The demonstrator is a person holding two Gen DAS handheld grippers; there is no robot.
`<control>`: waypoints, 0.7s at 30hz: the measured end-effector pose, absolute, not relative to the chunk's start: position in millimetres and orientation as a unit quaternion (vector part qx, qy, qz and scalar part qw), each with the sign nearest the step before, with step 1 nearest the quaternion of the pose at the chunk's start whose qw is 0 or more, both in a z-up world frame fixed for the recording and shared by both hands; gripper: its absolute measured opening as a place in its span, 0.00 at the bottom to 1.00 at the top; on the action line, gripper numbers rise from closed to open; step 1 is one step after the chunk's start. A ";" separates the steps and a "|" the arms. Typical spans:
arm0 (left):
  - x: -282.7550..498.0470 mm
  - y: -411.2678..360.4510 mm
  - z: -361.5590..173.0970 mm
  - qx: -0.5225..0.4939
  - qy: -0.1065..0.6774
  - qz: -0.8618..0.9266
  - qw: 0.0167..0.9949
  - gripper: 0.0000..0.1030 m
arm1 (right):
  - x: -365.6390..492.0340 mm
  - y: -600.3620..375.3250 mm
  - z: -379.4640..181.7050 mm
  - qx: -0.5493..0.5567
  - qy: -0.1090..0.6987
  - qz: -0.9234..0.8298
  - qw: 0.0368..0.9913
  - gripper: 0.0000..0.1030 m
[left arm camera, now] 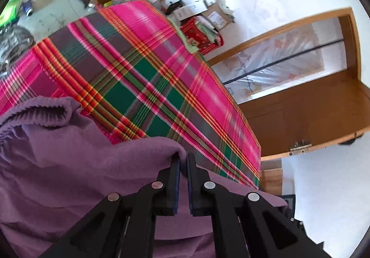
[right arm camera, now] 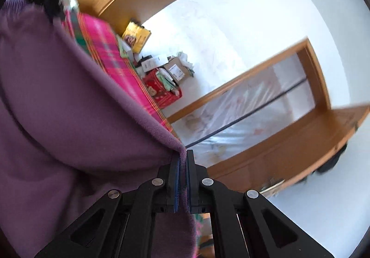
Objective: Fold clothes
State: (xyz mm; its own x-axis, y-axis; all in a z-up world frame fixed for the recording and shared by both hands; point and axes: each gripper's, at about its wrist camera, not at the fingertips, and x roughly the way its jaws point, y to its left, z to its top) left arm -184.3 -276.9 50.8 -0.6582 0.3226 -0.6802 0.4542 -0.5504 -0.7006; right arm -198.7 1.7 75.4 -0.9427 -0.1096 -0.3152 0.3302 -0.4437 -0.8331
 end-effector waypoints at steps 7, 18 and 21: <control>-199.7 -274.2 28.5 0.433 0.472 -0.765 0.061 0.06 | -250.8 -11.4 36.4 0.095 0.579 -0.800 0.126 0.04; -201.5 -271.9 15.0 0.456 0.456 -0.761 0.073 0.06 | -313.2 -0.5 20.9 0.282 0.492 -0.800 0.195 0.11; -198.7 -270.5 14.4 0.457 0.453 -0.762 0.070 0.06 | -324.6 22.3 33.5 0.348 0.409 -0.813 0.224 0.14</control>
State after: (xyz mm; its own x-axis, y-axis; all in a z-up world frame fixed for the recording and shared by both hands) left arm -198.7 -270.5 14.4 -0.5725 0.3075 -0.7601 0.5209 -0.5795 -0.6268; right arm -324.6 22.3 33.5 -0.6575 -0.0793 -0.7492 0.6489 -0.5649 -0.5097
